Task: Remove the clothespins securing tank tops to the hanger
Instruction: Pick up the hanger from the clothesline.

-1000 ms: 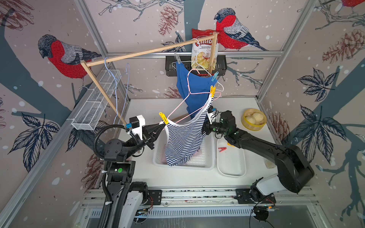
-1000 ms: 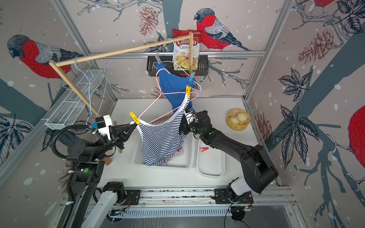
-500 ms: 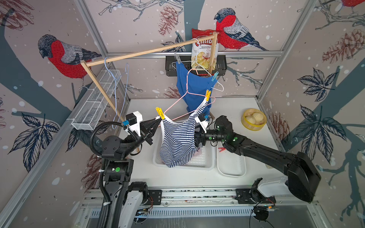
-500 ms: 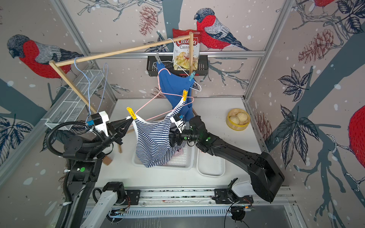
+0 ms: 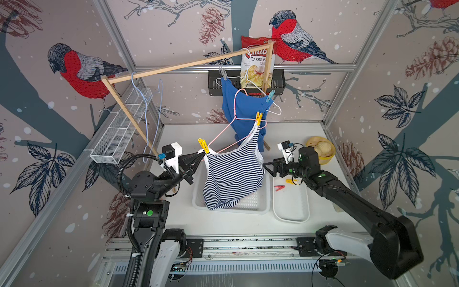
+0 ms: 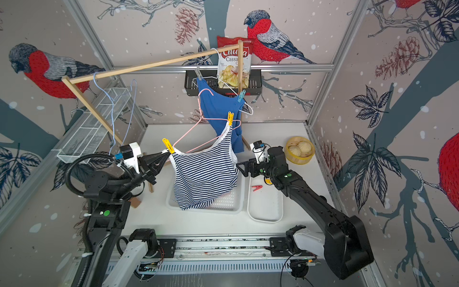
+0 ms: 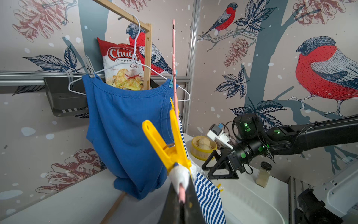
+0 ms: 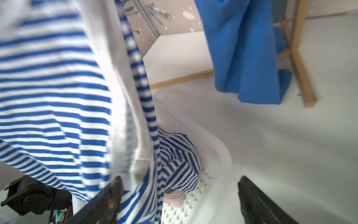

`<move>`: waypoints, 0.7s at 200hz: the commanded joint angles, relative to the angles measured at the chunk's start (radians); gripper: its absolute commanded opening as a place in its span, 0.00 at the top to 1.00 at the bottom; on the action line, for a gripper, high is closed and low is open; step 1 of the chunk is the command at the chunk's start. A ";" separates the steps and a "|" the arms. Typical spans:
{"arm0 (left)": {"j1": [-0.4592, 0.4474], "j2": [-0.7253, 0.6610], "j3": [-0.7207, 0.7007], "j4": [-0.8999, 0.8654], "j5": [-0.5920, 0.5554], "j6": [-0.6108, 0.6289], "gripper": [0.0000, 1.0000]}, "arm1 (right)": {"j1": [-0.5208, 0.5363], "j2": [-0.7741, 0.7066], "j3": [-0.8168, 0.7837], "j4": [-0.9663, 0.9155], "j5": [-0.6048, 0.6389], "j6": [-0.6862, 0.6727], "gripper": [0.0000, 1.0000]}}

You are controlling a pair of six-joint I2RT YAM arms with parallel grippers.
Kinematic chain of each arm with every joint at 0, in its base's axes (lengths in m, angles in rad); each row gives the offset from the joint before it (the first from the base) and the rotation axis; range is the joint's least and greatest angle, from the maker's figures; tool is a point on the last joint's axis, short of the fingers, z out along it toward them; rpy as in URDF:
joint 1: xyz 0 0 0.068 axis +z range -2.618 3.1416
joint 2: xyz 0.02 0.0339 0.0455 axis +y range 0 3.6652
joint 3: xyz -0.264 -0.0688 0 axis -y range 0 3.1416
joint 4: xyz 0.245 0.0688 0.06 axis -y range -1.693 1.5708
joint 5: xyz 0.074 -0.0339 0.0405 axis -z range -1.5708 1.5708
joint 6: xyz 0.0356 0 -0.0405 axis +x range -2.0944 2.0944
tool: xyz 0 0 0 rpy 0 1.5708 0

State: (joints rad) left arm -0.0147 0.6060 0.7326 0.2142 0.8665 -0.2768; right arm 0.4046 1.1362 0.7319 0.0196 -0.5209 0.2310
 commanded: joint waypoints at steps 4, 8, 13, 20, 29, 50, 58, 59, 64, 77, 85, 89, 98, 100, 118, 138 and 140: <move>0.003 0.017 -0.013 0.161 0.110 -0.066 1.00 | -0.060 -0.081 0.011 0.001 -0.029 -0.047 0.06; 0.003 0.018 -0.016 0.171 0.126 -0.071 1.00 | -0.076 -0.093 0.012 0.007 -0.037 -0.050 0.05; 0.002 0.018 -0.020 0.182 0.150 -0.072 1.00 | -0.099 -0.110 0.013 0.018 -0.054 -0.049 0.05; 0.003 0.018 -0.025 0.191 0.176 -0.070 1.00 | -0.135 -0.133 0.015 0.039 -0.084 -0.048 0.05; 0.003 0.021 -0.030 0.202 0.206 -0.072 1.00 | -0.182 -0.161 0.022 0.069 -0.133 -0.040 0.05; 0.003 0.037 -0.026 0.205 0.290 -0.070 1.00 | -0.283 -0.220 0.044 0.167 -0.232 0.001 0.03; 0.002 0.042 -0.023 0.210 0.310 -0.068 1.00 | -0.314 -0.238 0.047 0.214 -0.258 0.024 0.01; 0.002 0.043 -0.023 0.210 0.311 -0.067 1.00 | -0.317 -0.239 0.048 0.222 -0.261 0.028 0.01; 0.002 0.046 -0.022 0.212 0.321 -0.064 1.00 | -0.338 -0.244 0.051 0.248 -0.278 0.047 0.01; 0.000 0.047 -0.021 0.216 0.339 -0.055 1.00 | -0.390 -0.231 0.062 0.342 -0.363 0.118 0.00; -0.009 0.046 -0.025 0.228 0.349 -0.052 1.00 | -0.413 -0.204 0.083 0.382 -0.433 0.154 0.01; -0.017 0.044 -0.024 0.228 0.350 -0.042 1.00 | -0.423 -0.189 0.095 0.392 -0.466 0.165 0.02; -0.031 0.039 -0.020 0.203 0.342 -0.006 1.00 | -0.433 -0.155 0.127 0.397 -0.542 0.169 0.03; -0.034 0.037 -0.019 0.196 0.341 0.000 1.00 | -0.435 -0.148 0.133 0.397 -0.559 0.167 0.03; -0.048 0.025 -0.015 0.189 0.339 0.028 1.00 | -0.437 -0.114 0.163 0.402 -0.646 0.146 0.05; -0.068 0.035 -0.005 0.203 0.349 0.032 1.00 | -0.435 -0.097 0.163 0.455 -0.759 0.125 0.06; -0.070 0.038 -0.001 0.199 0.351 0.035 1.00 | -0.435 -0.096 0.162 0.458 -0.770 0.120 0.07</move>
State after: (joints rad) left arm -0.0669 0.6331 0.7090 0.3550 1.1931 -0.2802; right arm -0.0288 1.0260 0.8860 0.3737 -1.0805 0.3519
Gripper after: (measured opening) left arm 0.050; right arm 0.941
